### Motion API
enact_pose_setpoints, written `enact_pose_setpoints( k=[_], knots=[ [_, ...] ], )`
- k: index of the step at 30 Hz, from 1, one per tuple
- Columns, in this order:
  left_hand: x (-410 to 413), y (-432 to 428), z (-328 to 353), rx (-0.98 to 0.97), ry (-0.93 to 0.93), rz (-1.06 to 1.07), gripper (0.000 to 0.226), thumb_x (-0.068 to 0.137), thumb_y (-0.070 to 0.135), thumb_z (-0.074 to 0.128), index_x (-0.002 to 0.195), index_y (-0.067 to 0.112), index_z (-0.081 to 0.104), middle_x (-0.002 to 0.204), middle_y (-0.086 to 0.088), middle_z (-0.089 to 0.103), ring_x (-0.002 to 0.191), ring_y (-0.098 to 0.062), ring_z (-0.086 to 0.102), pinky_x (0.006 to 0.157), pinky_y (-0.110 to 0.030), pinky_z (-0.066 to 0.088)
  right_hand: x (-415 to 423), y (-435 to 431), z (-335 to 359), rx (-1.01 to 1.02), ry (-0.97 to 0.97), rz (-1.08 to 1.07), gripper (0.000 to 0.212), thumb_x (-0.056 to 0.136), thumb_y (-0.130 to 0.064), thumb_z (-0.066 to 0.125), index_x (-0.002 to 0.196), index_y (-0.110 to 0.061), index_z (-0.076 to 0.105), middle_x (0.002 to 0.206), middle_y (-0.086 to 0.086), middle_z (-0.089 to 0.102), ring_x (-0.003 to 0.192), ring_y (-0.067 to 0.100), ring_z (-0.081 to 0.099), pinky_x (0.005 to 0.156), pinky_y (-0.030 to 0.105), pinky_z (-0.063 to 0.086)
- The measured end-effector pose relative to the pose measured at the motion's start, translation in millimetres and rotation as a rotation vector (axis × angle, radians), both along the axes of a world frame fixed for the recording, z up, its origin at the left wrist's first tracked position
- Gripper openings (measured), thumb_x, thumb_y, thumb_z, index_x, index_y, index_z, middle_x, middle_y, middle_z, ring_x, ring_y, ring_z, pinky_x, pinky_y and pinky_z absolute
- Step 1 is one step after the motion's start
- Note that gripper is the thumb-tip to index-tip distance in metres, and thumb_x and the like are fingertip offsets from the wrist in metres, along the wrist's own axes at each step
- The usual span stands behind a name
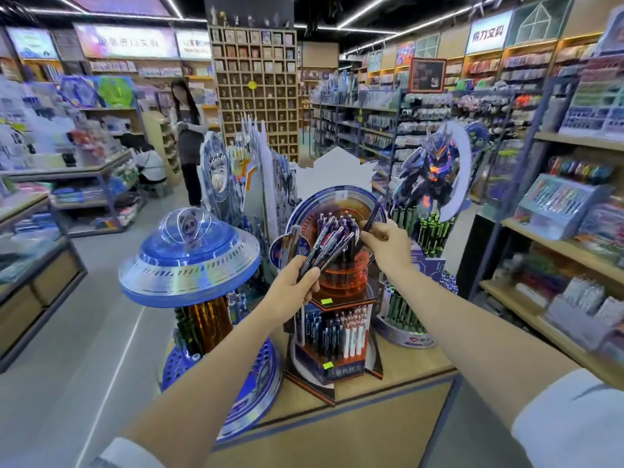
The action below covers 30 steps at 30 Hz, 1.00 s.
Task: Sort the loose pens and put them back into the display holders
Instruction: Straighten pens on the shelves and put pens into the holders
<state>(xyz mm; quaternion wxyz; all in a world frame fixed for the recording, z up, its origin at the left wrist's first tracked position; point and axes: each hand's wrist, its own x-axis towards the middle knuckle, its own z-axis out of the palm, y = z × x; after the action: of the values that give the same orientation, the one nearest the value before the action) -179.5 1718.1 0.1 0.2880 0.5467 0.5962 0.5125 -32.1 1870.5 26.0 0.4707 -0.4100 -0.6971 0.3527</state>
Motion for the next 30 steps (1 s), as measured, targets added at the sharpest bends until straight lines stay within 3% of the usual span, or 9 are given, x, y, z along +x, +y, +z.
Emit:
enact_pose_setpoints(
  k=[3,7,14,18,24,30],
  knots=[
    [-1,1,0,0.002,-0.01,-0.004,0.013,0.102,0.021,0.044,0.091,0.014,0.046,0.074,-0.002,0.056,0.062,-0.012,0.048,0.06,-0.024,0.043,-4,6,0,0.052,-0.035,-0.043,0.017,0.085,-0.017,0.072,0.085,-0.002,0.064,0.076,0.002,0.061,0.079,0.028,0.064,0.083,0.049,0.053],
    [-1,2,2,0.011,-0.017,-0.005,0.014,0.102,0.02,0.044,0.09,0.014,0.045,0.074,-0.002,0.056,0.061,-0.012,0.047,0.059,-0.021,0.043,-8,8,0,0.037,-0.001,-0.036,0.025,0.083,-0.017,0.075,0.099,-0.02,0.056,0.099,0.009,0.066,0.087,0.022,0.064,0.082,0.041,0.056],
    [-1,4,1,0.012,-0.037,-0.011,0.014,0.102,0.019,0.043,0.089,0.014,0.045,0.073,-0.003,0.054,0.059,-0.01,0.046,0.058,-0.021,0.043,-9,6,-3,0.089,0.042,-0.009,0.025,0.085,-0.013,0.071,0.107,-0.009,0.061,0.098,0.01,0.067,0.088,0.02,0.065,0.082,0.035,0.055],
    [-1,6,-1,0.012,-0.039,-0.013,0.013,0.102,0.019,0.043,0.091,0.014,0.046,0.074,-0.003,0.054,0.06,-0.012,0.047,0.059,-0.024,0.043,-8,8,-3,0.104,0.026,-0.017,0.022,0.086,-0.012,0.07,0.105,-0.012,0.059,0.099,0.008,0.066,0.087,0.017,0.064,0.08,0.028,0.053],
    [1,8,-3,0.007,-0.037,-0.01,0.013,0.102,0.019,0.043,0.09,0.016,0.046,0.073,0.0,0.055,0.061,-0.012,0.048,0.06,-0.025,0.044,-3,4,-9,0.108,-0.036,0.02,0.026,0.086,-0.008,0.069,0.11,-0.005,0.059,0.085,-0.014,0.054,0.081,0.008,0.058,0.078,0.023,0.049],
    [3,7,-2,0.004,-0.045,-0.003,0.012,0.102,0.019,0.042,0.091,0.016,0.047,0.073,-0.001,0.055,0.061,-0.012,0.048,0.059,-0.023,0.044,-9,9,-20,0.075,-0.202,0.026,0.02,0.088,-0.004,0.064,0.107,-0.009,0.067,0.096,0.004,0.067,0.091,0.017,0.061,0.084,0.029,0.049]
  ],
)
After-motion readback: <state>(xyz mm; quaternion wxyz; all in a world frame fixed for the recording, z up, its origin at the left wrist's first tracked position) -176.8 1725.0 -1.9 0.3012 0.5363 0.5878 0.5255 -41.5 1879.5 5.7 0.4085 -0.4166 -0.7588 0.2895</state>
